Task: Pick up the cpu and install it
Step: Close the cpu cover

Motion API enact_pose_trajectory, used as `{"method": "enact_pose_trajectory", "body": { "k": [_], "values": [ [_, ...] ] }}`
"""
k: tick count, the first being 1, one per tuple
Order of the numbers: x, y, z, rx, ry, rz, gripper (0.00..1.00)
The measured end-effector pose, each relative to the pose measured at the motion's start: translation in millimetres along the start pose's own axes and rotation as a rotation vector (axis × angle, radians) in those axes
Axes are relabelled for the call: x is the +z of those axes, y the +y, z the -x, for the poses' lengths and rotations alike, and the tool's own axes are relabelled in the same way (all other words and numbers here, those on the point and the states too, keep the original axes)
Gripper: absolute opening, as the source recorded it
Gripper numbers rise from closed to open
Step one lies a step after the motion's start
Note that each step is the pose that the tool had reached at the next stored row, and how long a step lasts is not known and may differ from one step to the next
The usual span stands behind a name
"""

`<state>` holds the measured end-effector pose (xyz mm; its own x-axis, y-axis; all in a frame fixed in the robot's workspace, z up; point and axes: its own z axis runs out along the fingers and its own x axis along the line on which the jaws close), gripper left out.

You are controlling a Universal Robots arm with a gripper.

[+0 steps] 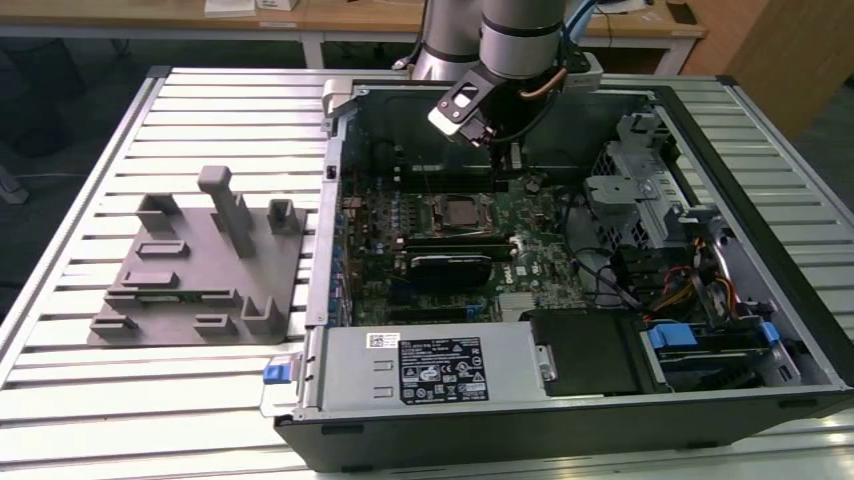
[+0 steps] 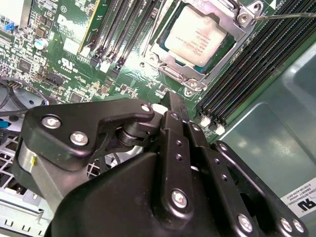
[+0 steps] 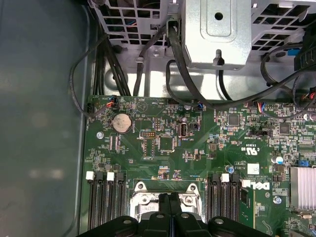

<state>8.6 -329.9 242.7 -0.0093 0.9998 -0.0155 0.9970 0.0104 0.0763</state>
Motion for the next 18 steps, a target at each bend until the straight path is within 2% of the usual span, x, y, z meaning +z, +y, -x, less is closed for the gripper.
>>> {"method": "enact_pose_trajectory", "body": {
  "k": [18],
  "values": [
    [0.0, 0.0, 0.0, -0.015, 0.0011, 0.0002, 0.11]
  ]
}}
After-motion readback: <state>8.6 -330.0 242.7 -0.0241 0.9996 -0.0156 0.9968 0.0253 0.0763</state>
